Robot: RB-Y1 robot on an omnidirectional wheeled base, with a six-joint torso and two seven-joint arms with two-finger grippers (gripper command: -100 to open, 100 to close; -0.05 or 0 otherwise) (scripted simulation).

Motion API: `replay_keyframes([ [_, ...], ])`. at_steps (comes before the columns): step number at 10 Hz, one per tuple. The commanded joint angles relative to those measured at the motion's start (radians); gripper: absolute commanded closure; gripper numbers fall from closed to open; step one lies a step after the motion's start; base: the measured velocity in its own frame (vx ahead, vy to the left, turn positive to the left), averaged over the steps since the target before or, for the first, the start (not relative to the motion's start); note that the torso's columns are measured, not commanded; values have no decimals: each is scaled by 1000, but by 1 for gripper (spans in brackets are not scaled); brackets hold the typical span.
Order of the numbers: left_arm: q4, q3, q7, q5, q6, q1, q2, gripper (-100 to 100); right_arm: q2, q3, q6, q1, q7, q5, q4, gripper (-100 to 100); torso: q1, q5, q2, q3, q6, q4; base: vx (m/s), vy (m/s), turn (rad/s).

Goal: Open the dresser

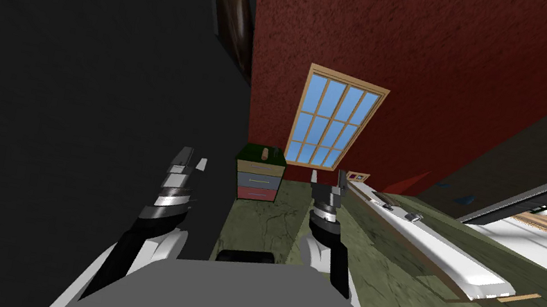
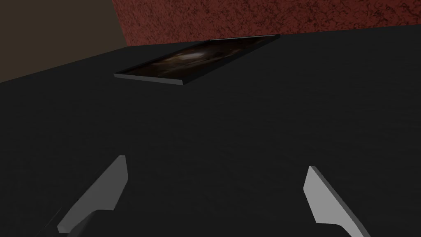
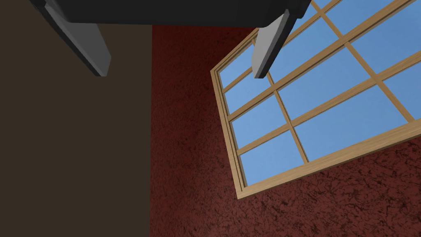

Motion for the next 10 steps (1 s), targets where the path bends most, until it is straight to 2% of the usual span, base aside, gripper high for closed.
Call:
replay_keyframes([
  [1, 0, 0, 0, 0, 0, 0, 0, 0, 0, 0, 0, 0, 0, 0, 0, 0, 0, 0, 40, -82, 0, 41, 0, 0, 0],
  [9, 0, 0, 0, 0, 0, 0, 0, 0, 0, 0, 0, 0, 0, 0, 0, 0, 0, 0, 618, -1234, 0, 617, 0, 0, 0],
  [10, 25, 0, -3, 3, -18, -4, 46, -100, 0, 0, 0, 0, 0, 0, 0, 0, 0, 0, 691, -1382, 0, 691, 39, -9, -16],
])
